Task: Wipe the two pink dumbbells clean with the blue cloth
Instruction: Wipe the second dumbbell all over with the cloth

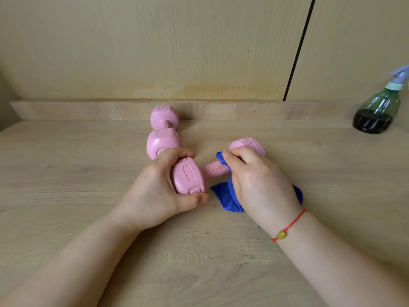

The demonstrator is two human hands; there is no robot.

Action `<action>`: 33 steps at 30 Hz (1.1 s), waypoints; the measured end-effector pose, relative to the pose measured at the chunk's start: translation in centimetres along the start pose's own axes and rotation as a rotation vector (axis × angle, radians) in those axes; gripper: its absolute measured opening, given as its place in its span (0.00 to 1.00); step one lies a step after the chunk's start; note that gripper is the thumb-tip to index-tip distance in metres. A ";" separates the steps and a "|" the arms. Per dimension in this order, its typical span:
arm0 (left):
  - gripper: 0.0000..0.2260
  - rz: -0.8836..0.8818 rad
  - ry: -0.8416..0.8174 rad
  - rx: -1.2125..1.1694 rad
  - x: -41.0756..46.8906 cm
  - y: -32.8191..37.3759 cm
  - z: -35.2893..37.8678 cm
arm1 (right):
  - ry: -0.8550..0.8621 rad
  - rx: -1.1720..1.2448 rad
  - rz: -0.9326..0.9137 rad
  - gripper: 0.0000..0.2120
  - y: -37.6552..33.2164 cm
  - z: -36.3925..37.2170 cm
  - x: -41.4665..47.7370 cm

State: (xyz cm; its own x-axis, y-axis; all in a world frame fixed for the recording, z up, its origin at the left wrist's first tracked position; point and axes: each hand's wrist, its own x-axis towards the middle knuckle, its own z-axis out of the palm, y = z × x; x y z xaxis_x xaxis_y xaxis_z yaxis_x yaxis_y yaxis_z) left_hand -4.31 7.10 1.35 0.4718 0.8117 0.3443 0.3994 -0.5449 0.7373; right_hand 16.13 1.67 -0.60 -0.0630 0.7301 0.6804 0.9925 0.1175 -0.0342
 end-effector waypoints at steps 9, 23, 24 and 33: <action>0.31 -0.032 0.026 -0.020 0.3 -0.1 0.5 | 0.013 0.159 -0.189 0.17 -1.2 0.5 0.0; 0.34 -0.113 -0.003 -0.064 0.9 -0.3 0.2 | 0.140 0.260 -0.103 0.10 -1.2 0.5 0.1; 0.35 -0.113 -0.005 -0.066 0.9 -0.2 0.2 | 0.128 0.274 -0.133 0.11 -1.4 0.5 -0.1; 0.30 -0.113 -0.028 -0.052 0.7 0.0 0.0 | 0.130 -0.010 -0.053 0.12 0.0 0.1 -0.1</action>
State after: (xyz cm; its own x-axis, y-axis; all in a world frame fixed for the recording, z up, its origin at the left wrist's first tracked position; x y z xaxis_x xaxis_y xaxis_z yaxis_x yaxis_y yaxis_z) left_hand -3.96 7.61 1.55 0.4477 0.8610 0.2414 0.4102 -0.4376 0.8001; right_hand 16.15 1.62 -0.74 -0.1018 0.6292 0.7705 0.9892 0.1464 0.0111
